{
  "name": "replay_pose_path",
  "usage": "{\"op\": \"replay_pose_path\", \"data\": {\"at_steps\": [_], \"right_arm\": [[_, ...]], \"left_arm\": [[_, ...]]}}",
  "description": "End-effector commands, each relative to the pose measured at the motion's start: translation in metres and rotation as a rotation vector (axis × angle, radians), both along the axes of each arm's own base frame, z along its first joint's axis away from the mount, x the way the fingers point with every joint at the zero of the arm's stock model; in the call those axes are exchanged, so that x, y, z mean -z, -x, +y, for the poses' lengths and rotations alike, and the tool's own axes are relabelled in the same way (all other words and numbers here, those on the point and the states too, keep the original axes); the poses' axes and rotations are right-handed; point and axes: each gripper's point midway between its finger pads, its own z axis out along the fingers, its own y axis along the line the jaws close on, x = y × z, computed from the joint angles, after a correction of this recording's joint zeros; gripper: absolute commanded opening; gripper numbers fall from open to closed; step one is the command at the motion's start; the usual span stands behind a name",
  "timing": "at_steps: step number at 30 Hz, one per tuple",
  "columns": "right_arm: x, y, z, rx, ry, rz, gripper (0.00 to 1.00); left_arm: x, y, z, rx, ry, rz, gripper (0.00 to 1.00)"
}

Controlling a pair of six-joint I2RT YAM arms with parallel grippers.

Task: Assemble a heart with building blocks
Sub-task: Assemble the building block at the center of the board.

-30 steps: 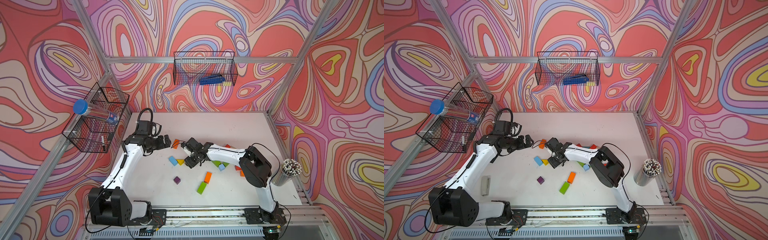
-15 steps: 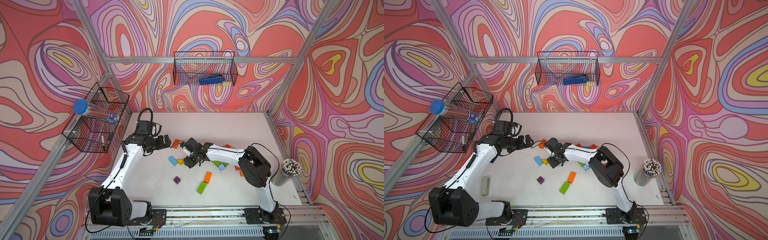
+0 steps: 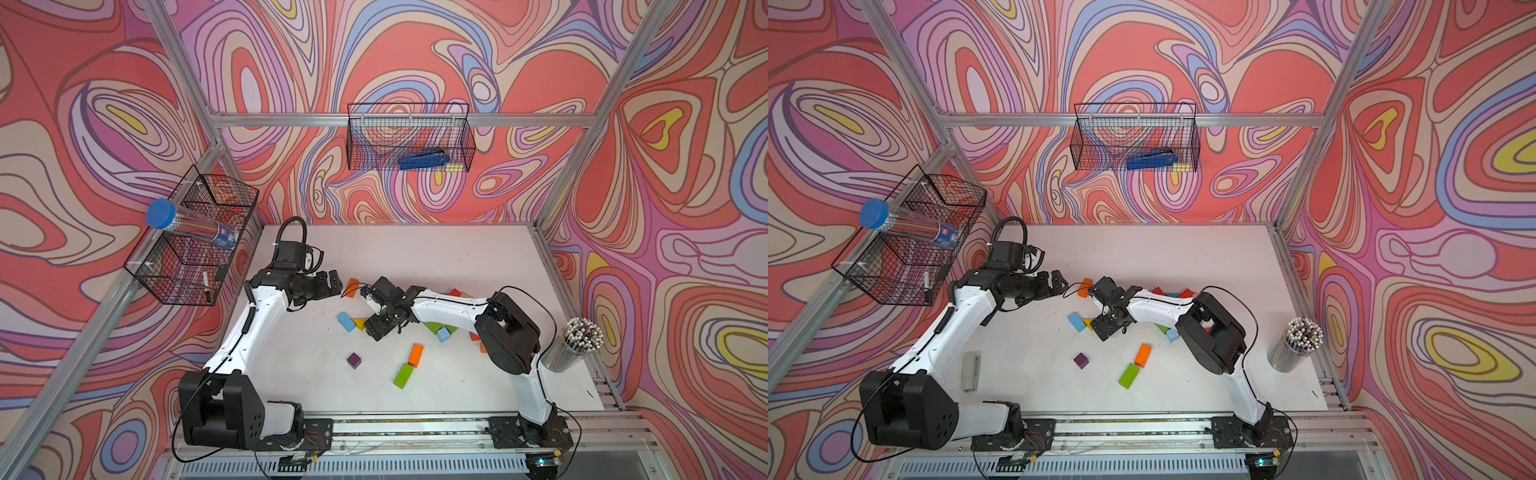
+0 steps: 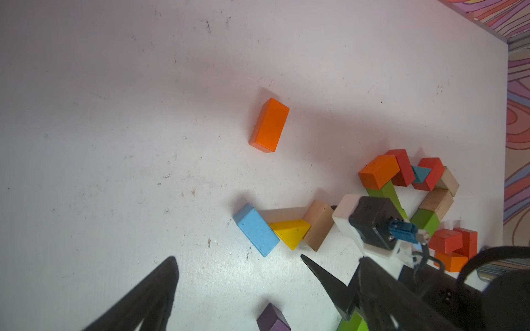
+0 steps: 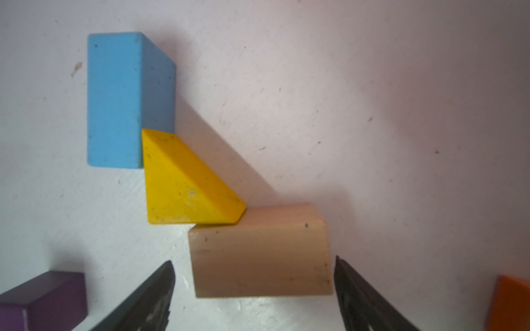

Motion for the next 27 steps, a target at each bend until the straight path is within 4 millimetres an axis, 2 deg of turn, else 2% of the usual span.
{"op": "replay_pose_path", "data": {"at_steps": [1, 8, 10, 11, 15, 17, 24, 27], "right_arm": [[-0.031, 0.009, 0.006, 0.005, -0.093, -0.005, 0.94], [-0.063, 0.025, -0.015, 0.040, -0.174, -0.011, 0.98], [-0.067, 0.030, -0.025, 0.060, -0.204, 0.003, 0.98], [-0.081, 0.032, -0.029, 0.067, -0.236, -0.010, 0.98], [-0.098, 0.040, -0.047, 0.103, -0.293, -0.018, 0.98], [-0.102, 0.044, -0.054, 0.117, -0.306, -0.030, 0.97], [-0.096, 0.052, -0.076, 0.169, -0.304, -0.036, 0.96], [-0.092, 0.054, -0.085, 0.185, -0.285, -0.042, 0.96]], "left_arm": [[0.011, 0.002, -0.005, 0.035, 0.021, 0.042, 0.97], [0.031, -0.015, -0.008, 0.078, 0.006, 0.120, 0.94], [0.038, -0.023, -0.009, 0.087, 0.000, 0.146, 0.92], [0.041, -0.027, -0.011, 0.097, -0.004, 0.155, 0.91], [0.059, -0.049, -0.019, 0.160, -0.053, 0.207, 0.86], [0.068, -0.059, -0.025, 0.199, -0.101, 0.229, 0.84], [0.100, -0.086, -0.037, 0.314, -0.326, 0.274, 0.75], [0.112, -0.094, -0.043, 0.346, -0.341, 0.283, 0.72]]}}
